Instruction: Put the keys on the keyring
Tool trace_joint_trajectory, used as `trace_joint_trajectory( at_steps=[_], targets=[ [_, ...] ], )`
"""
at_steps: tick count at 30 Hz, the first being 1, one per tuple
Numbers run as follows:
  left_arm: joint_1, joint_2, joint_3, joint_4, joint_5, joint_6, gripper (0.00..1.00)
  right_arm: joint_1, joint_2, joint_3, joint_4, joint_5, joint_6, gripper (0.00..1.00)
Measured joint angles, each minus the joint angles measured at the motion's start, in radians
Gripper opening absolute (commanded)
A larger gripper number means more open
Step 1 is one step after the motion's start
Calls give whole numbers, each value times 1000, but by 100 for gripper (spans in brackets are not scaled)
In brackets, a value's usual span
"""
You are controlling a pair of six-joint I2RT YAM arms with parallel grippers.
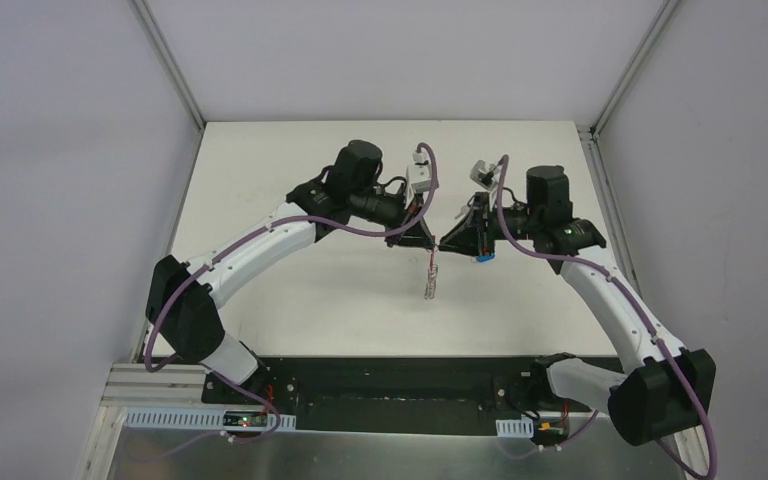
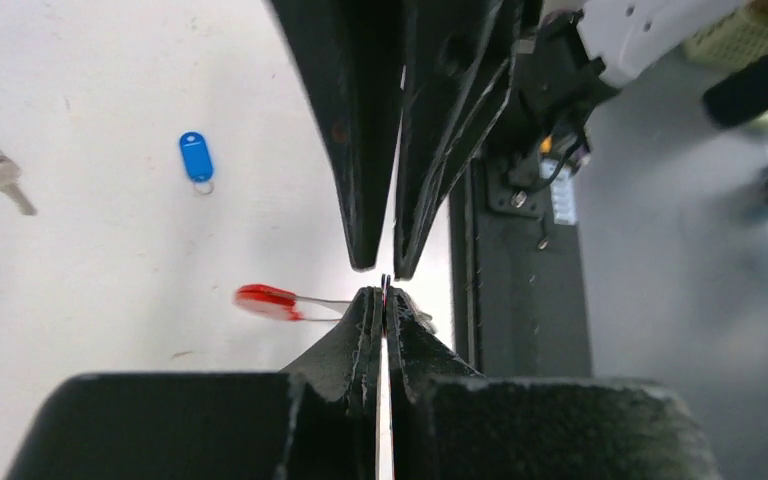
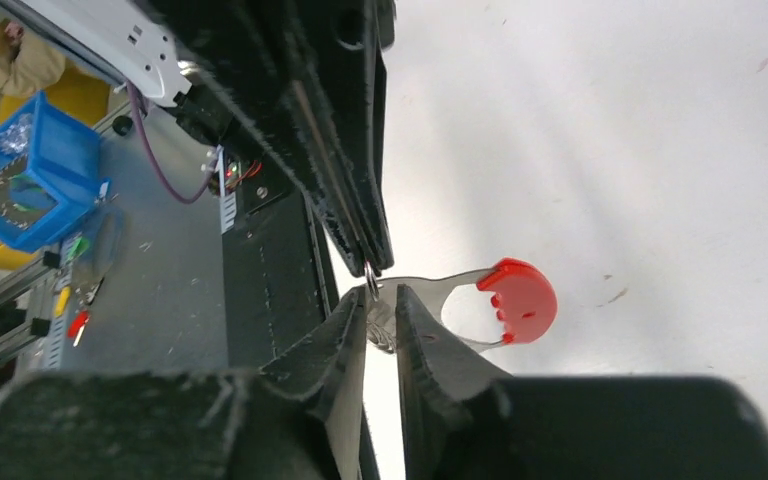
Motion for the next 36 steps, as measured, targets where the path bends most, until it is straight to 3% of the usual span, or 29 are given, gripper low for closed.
trace_joint_trajectory(
  at_steps=[8, 14, 20, 29, 36],
  targets=[
    [42, -42, -245, 522, 37, -512, 0, -71, -101, -29, 132, -58, 79, 30],
    [48, -42, -291, 773, 39, -739, 0, -82, -105, -47, 169, -89, 112, 30],
    [50, -42, -325, 899, 42, -841, 0, -103, -127, -48, 180, -105, 129, 29],
    [57, -42, -327, 954, 72, -870, 0, -143, -147, -40, 167, -133, 137, 28],
    [57, -39, -327, 973, 113, -888, 0, -146, -151, -27, 156, -132, 119, 19]
  ],
)
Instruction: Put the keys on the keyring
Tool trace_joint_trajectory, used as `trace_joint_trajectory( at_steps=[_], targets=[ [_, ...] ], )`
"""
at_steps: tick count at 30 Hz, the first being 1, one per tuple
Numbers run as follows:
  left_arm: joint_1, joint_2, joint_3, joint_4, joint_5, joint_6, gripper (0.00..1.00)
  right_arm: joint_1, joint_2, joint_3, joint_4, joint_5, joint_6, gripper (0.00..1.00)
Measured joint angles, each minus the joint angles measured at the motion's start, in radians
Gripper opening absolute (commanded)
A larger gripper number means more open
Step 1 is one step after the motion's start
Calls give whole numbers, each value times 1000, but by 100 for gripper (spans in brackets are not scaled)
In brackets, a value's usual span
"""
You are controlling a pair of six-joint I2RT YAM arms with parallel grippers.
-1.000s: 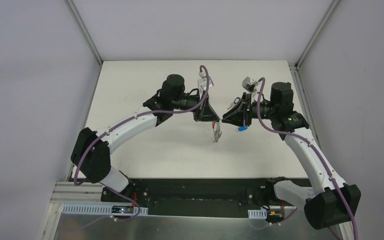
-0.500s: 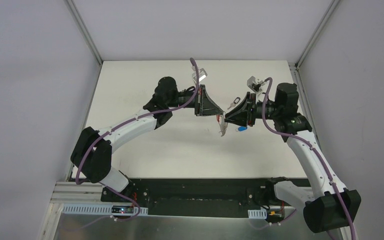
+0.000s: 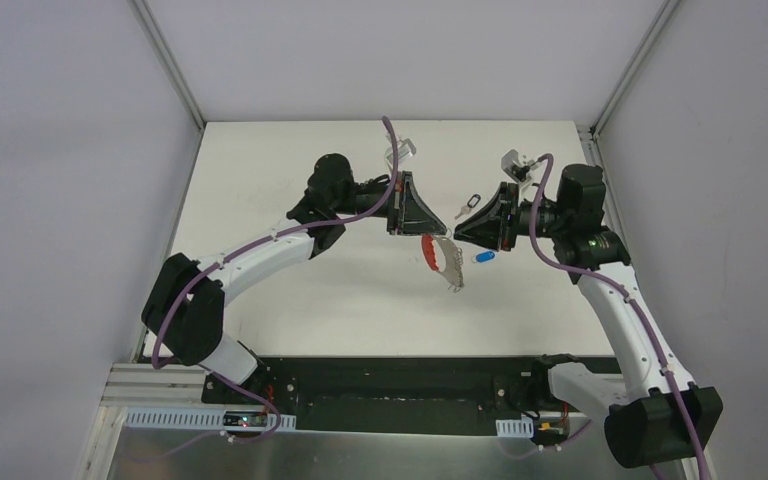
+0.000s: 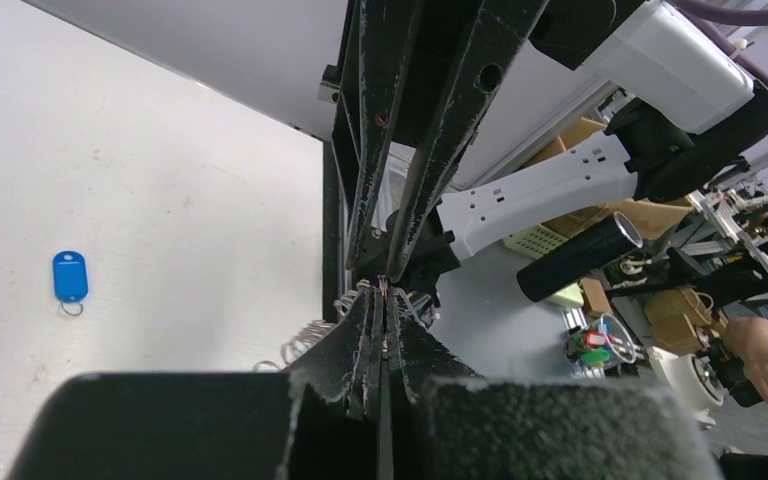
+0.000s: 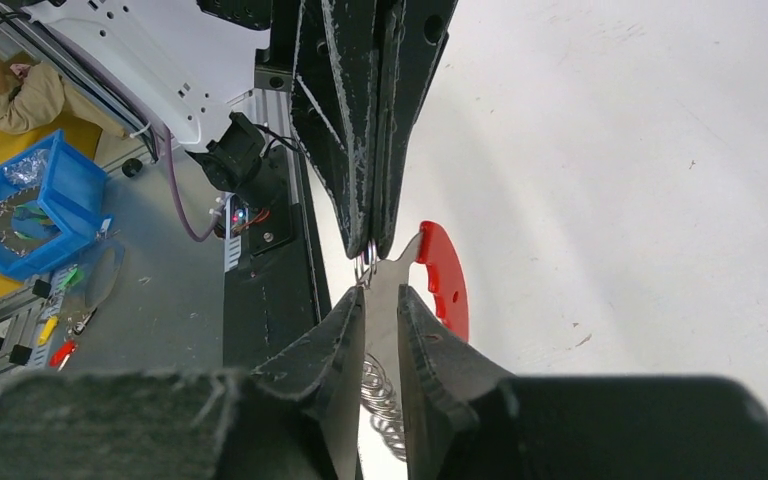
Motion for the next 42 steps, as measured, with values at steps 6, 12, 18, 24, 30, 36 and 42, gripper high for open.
trace_joint_trajectory(
  at_steps=[6, 12, 18, 24, 30, 36, 42],
  targets=[
    [0, 15, 0, 24, 13, -21, 0, 0, 17, -1, 34, -6, 15, 17],
    [3, 33, 5, 32, 13, -42, 0, 14, 34, -7, 61, -13, 30, 17],
    [3, 48, 16, 48, 13, -68, 0, 25, 35, -19, 79, -16, 34, 16],
    [3, 51, 16, 50, 14, -83, 0, 27, 35, -28, 90, -16, 37, 13],
    [3, 51, 18, 52, 18, -87, 0, 27, 35, -31, 104, -17, 51, 3],
    [4, 61, 18, 78, 34, -98, 0, 27, 35, -32, 109, -16, 55, 0],
    [4, 62, 18, 61, 41, -80, 0, 27, 35, -27, 63, -14, 12, 0]
  ],
)
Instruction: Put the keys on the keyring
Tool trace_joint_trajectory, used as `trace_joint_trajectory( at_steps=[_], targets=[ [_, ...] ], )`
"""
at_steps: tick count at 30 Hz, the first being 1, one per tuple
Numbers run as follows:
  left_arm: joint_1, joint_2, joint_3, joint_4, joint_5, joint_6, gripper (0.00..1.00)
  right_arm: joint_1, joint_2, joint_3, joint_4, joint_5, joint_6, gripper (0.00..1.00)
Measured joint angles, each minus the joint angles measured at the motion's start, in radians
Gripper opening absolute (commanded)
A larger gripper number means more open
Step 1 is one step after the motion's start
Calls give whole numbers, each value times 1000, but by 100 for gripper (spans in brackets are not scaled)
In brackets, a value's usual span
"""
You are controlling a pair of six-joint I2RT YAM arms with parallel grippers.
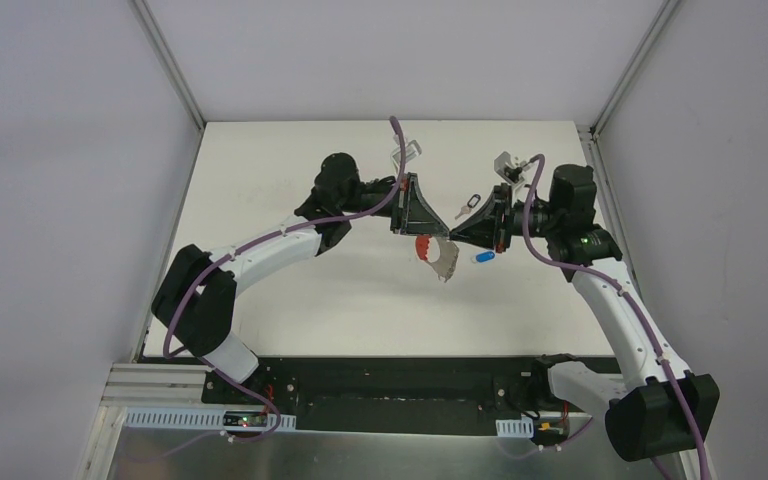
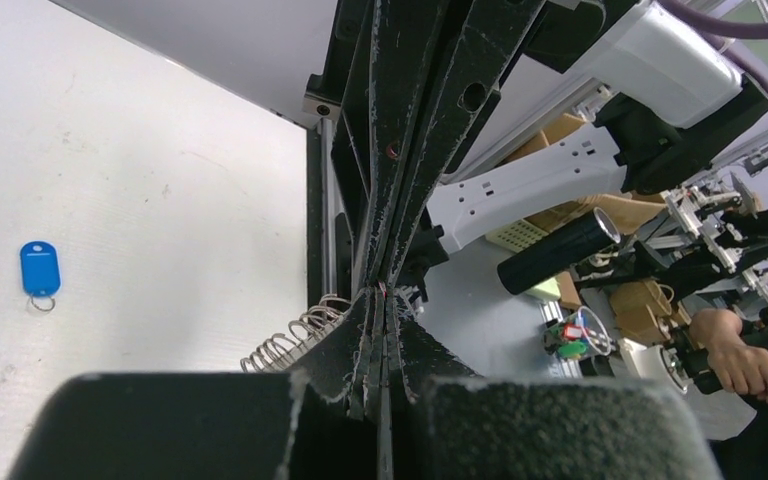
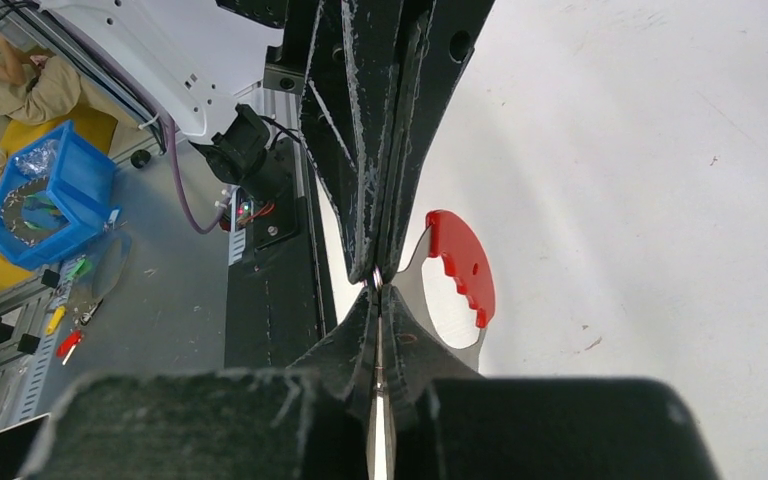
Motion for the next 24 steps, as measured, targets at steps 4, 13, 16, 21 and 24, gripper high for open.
trace_joint_trajectory(
  at_steps=[4, 13, 16, 21, 24],
  targets=[
    [0, 0, 7, -64, -1, 70, 0, 2, 0, 8, -63, 21, -47, 0],
    [-2, -18, 119, -405, -32, 381, 14, 85, 1, 124, -300, 230, -272, 0],
    [-1, -19, 164, -528, -53, 486, 22, 119, 4, 156, -353, 301, -327, 0],
    [0, -19, 215, -690, -93, 650, 32, 156, 24, 193, -409, 381, -370, 0],
    [-2, -19, 230, -755, -113, 731, 34, 171, 37, 198, -427, 398, -375, 0]
  ],
)
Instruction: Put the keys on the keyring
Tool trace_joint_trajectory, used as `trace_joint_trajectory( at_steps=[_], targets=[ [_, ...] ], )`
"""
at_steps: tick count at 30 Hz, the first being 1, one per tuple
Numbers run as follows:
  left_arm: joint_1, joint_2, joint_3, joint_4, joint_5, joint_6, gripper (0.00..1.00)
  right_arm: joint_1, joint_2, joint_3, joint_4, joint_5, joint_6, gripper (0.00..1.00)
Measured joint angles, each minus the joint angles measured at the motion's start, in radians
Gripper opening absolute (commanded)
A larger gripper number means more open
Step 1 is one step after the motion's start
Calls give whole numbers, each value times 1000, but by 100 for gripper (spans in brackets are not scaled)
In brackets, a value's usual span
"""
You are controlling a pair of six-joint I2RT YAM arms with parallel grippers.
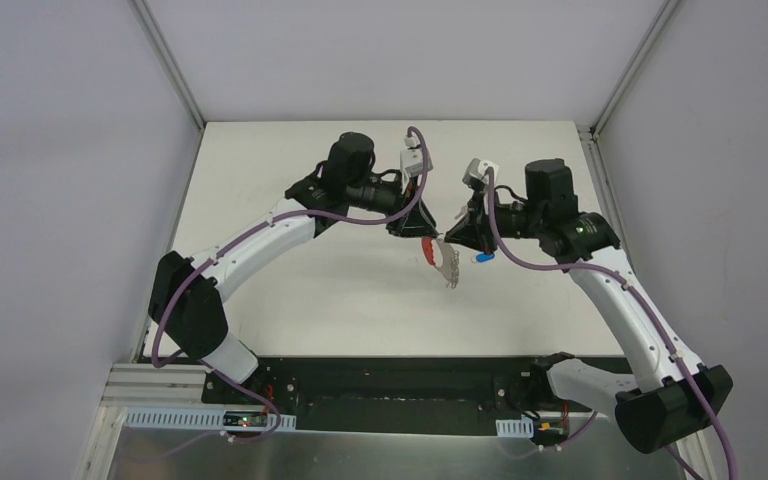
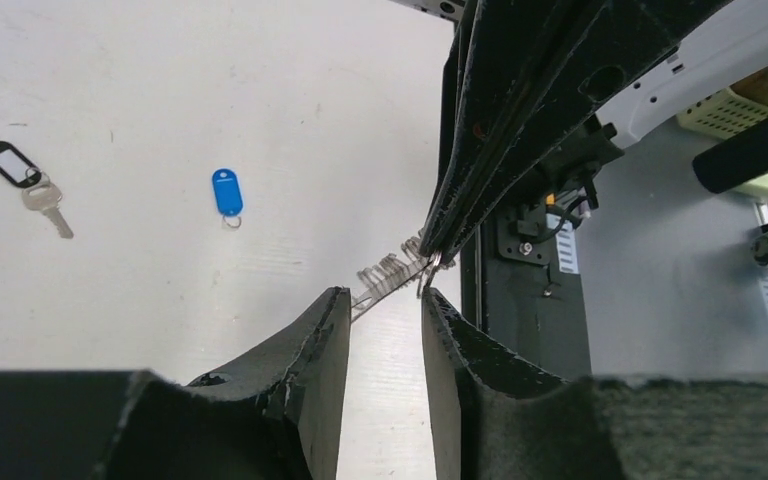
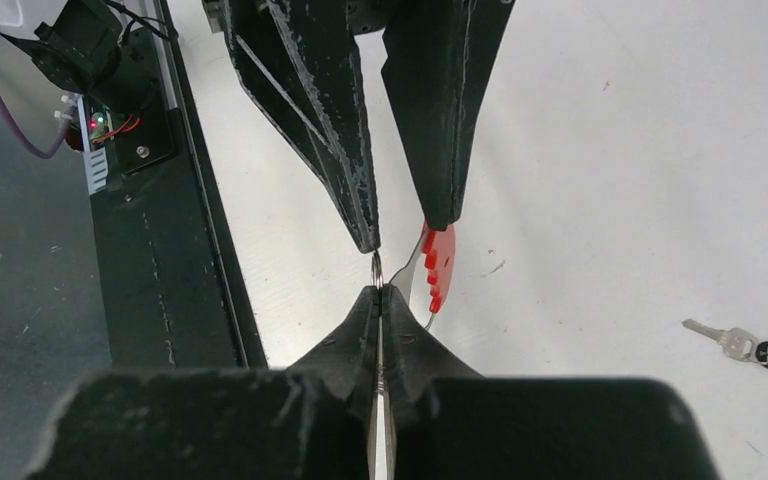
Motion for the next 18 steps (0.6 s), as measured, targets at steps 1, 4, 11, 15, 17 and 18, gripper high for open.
trace_joint_trajectory(
  at_steps=[1, 4, 11, 15, 17, 18],
  targets=[
    [0, 0, 4, -19, -4, 25, 35, 4, 5, 0, -4, 2, -1, 0],
    [-9, 0, 17, -71, -23, 89, 36, 12, 27, 10, -26, 5, -1, 0],
    [-33, 0, 51, -141, -6, 192, 36, 22, 63, 20, -41, -5, 5, 0],
    [-40, 0, 53, -173, 23, 233, 32, 22, 66, 20, -38, -19, 19, 0],
    [-45, 0, 53, -189, 31, 248, 29, 21, 66, 20, -33, -30, 27, 0],
    [-46, 0, 53, -195, 33, 257, 26, 19, 66, 20, -30, -34, 30, 0]
  ],
)
